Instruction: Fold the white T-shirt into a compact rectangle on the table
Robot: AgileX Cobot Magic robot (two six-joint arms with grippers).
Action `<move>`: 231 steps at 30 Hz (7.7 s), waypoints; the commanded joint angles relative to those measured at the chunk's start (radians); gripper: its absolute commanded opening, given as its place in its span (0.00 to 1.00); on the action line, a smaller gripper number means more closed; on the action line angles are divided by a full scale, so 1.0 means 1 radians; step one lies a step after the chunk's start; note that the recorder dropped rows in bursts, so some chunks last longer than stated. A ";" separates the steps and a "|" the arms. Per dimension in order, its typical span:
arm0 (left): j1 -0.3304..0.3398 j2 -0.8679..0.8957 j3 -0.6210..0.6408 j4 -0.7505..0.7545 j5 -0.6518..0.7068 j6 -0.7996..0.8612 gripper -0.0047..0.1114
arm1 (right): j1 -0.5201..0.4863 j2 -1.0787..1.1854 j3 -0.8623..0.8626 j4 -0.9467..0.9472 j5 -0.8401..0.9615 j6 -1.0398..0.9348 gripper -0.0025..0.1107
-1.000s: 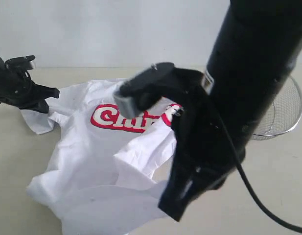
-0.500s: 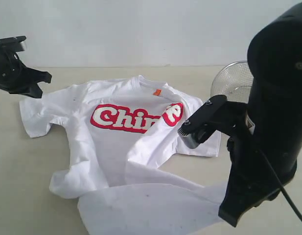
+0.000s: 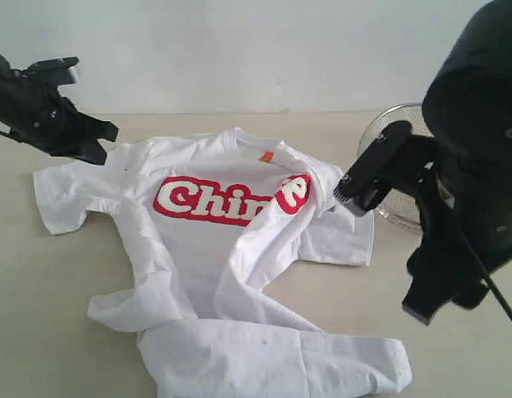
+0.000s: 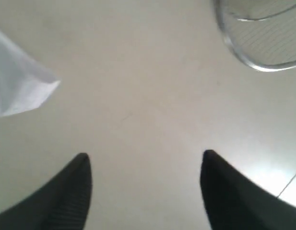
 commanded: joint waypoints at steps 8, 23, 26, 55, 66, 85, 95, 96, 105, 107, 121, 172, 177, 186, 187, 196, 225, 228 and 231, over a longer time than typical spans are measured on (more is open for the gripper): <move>-0.133 0.061 0.002 -0.022 -0.066 0.009 0.08 | -0.098 0.157 -0.215 -0.134 -0.451 0.225 0.09; -0.204 0.129 0.002 -0.038 -0.049 0.005 0.08 | -0.169 0.558 -0.701 0.045 -0.384 0.008 0.42; -0.204 0.145 0.002 -0.038 -0.017 0.003 0.08 | -0.167 0.586 -0.732 0.060 -0.361 0.000 0.36; -0.217 0.145 0.002 -0.042 0.013 -0.046 0.08 | -0.192 0.748 -0.732 0.037 -0.548 0.029 0.58; -0.217 0.160 0.002 -0.039 0.014 -0.066 0.08 | -0.270 0.819 -0.800 0.051 -0.548 0.029 0.53; -0.217 0.163 0.002 -0.032 -0.024 -0.091 0.08 | -0.414 1.013 -1.225 0.076 -0.513 -0.087 0.02; -0.217 0.163 0.002 0.118 -0.055 -0.237 0.08 | -0.535 1.083 -1.355 0.302 -0.647 -0.163 0.02; -0.217 0.163 0.002 0.121 -0.058 -0.239 0.08 | -0.542 1.087 -1.366 0.318 -0.652 -0.163 0.02; -0.217 0.163 0.002 0.094 -0.072 -0.237 0.08 | -0.565 1.104 -1.430 0.470 -0.643 -0.229 0.40; -0.217 0.152 0.000 0.088 -0.072 -0.222 0.08 | -0.565 1.103 -1.453 0.469 -0.606 -0.191 0.66; -0.204 0.034 -0.077 0.172 -0.128 -0.185 0.08 | -0.514 1.083 -1.637 0.483 -0.081 -0.193 0.02; -0.179 0.505 -0.635 -0.013 -0.066 0.014 0.08 | -0.419 1.024 -1.296 0.609 0.011 -0.290 0.02; -0.140 0.530 -0.635 -0.016 -0.110 0.000 0.08 | -0.419 0.973 -1.296 0.609 0.011 -0.290 0.02; -0.133 0.555 -0.635 -0.067 -0.037 0.005 0.08 | -0.419 0.937 -1.208 0.533 0.011 -0.256 0.02; -0.133 0.555 -0.635 -0.101 -0.001 0.027 0.08 | -0.417 0.930 -1.179 0.540 0.011 -0.256 0.02; -0.168 0.514 -0.635 -0.209 0.059 0.186 0.08 | -0.416 0.904 -1.057 0.543 0.011 -0.256 0.02; -0.167 0.409 -0.635 -0.035 0.104 0.035 0.08 | -0.507 0.896 -1.057 0.332 0.011 -0.188 0.02; -0.170 0.378 -0.635 -0.035 0.155 0.052 0.08 | -0.507 0.896 -1.057 0.310 0.011 -0.152 0.02; -0.170 0.369 -0.635 -0.037 0.210 0.055 0.08 | -0.509 0.896 -1.057 0.224 0.011 -0.116 0.02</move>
